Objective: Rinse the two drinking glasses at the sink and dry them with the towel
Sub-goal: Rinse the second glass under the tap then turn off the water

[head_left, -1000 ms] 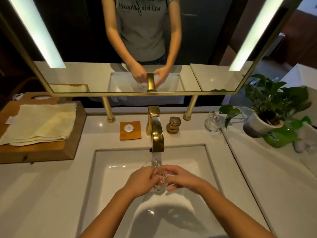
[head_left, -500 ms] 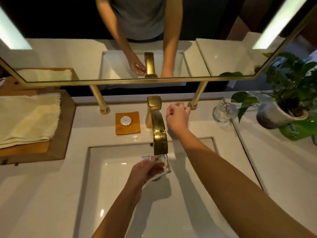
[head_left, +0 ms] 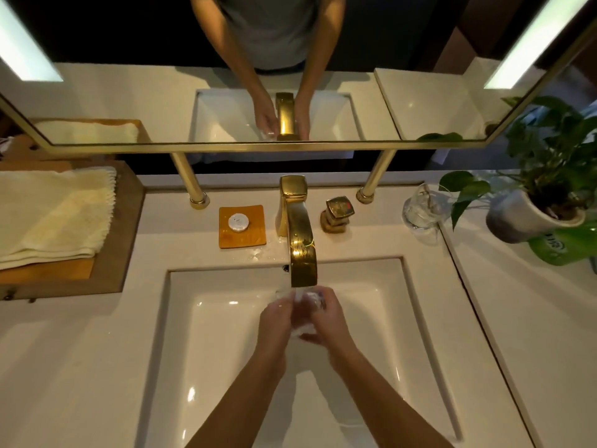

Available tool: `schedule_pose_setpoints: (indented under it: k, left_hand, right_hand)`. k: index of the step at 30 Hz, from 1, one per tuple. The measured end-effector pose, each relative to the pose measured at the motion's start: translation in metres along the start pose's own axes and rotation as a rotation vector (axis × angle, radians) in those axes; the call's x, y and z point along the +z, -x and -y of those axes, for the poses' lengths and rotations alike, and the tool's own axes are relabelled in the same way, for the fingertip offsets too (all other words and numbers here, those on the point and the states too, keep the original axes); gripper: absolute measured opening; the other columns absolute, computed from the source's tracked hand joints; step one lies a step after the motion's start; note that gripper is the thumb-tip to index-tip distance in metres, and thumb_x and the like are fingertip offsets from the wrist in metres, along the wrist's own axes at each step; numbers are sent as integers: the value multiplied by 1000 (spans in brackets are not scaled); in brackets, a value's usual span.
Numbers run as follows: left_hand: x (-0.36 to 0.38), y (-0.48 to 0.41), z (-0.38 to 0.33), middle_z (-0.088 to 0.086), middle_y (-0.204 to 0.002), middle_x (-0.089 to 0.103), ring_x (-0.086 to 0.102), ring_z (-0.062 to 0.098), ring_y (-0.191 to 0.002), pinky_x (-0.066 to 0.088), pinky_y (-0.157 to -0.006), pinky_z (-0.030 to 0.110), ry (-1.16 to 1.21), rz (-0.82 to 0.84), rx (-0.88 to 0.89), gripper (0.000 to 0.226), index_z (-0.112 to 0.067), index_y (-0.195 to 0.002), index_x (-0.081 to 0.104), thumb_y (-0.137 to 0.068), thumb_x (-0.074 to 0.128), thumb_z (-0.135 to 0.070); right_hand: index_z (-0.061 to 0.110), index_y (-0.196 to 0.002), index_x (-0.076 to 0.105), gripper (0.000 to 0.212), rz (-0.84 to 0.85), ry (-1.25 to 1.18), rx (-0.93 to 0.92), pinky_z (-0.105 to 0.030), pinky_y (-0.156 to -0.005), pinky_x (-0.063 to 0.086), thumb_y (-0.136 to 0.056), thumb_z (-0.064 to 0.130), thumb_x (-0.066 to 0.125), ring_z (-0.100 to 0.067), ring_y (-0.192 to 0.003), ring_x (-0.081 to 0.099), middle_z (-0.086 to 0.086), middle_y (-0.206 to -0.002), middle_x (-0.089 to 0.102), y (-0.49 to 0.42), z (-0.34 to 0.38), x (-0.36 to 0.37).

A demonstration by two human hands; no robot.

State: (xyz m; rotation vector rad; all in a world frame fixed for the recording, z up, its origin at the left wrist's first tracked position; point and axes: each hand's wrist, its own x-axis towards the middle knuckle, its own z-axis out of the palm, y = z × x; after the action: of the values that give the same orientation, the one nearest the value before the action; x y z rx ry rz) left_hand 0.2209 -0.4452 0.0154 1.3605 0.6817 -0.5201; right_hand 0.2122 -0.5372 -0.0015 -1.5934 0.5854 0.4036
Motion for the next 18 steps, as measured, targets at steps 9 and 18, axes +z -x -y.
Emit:
schedule_pose_setpoints:
  k: [9,18]
  left_hand:
    - [-26,10,-11,-1,-44,54,50,11,-40,42,-41,21,168,168,-120,45,-12,-65,65,-97,44,-35]
    - [-39,12,6,7,-89,75,69,28,-91,55,-75,27,-187,233,281,30,-10,-96,72,-88,59,-36]
  right_hand:
    - [13,-105,61,25,21,-28,-223,-33,-76,56,-86,28,65,-25,-95,66,-10,-96,66,-1,5,9]
    - [13,-119,52,47,290,13,210,-23,-46,51,-98,54,40,-23,-74,68,-14,-106,67,-5,9,-5]
